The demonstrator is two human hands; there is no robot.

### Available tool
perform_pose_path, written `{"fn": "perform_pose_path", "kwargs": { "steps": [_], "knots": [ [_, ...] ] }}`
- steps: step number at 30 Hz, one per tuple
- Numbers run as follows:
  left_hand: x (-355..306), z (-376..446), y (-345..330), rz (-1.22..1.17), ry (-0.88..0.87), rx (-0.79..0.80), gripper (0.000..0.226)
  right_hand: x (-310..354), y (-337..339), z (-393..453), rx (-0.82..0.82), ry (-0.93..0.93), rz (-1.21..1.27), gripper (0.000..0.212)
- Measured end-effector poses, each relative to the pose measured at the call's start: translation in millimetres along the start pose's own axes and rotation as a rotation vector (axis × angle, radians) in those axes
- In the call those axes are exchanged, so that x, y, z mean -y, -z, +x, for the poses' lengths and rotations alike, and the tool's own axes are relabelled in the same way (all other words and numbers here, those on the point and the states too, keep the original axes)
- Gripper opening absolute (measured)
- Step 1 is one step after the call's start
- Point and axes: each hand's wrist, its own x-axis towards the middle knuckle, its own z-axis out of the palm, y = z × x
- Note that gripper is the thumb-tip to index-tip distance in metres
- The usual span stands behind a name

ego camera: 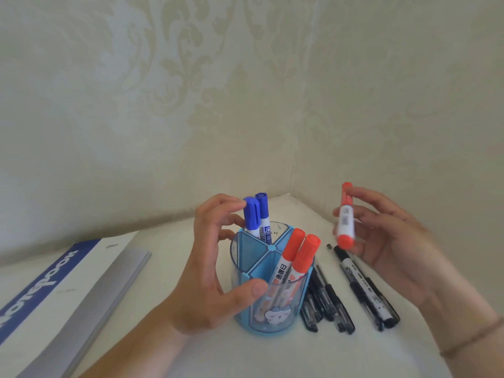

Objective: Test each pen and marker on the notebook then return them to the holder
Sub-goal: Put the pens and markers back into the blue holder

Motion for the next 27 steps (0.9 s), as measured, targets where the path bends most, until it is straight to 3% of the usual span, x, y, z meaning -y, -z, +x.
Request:
{"fn": "perform_pose_path", "kwargs": {
  "steps": [3,5,7,12,17,20,22,27],
  "knots": [
    [-0.4,0.1,0.9,0.006,0.0,0.0,0.082,-5.8,-5.1,0.3,0.05,0.059,0.018,0.029],
    [0.0,0.3,0.7,0.003,-0.001,-0.002,0.082,-8.8,-6.9,-1.2,0.066,0.127,-0.056,0.048],
    [0.5,0.4,0.5,0.0,-0.002,-0.005,0.082,-9.6,-7.0,-3.1,0.099,0.178,-0.061,0.054],
    [0.0,-0.4,0.9,0.007,-0.003,-0.008,0.082,-5.5,-8.1,-6.2,0.173,0.235,0.016,0.037],
    [0.0,0.4,0.6,0.003,0.004,-0.004,0.082,-5.1,-13.9,-8.1,0.189,0.203,0.195,0.041],
    [-0.3,0.2,0.8,0.005,0.001,-0.006,0.082,-8.6,-16.6,-8.8,0.158,0.21,0.105,0.027],
    [-0.2,0.3,1.0,0.005,0.003,-0.004,0.082,-12.0,-15.7,-8.8,0.107,0.173,0.068,0.031],
    [-0.4,-0.1,1.2,0.005,0.0,-0.005,0.082,-14.2,-15.9,-7.7,0.194,0.139,0.058,0.042]
  ]
}}
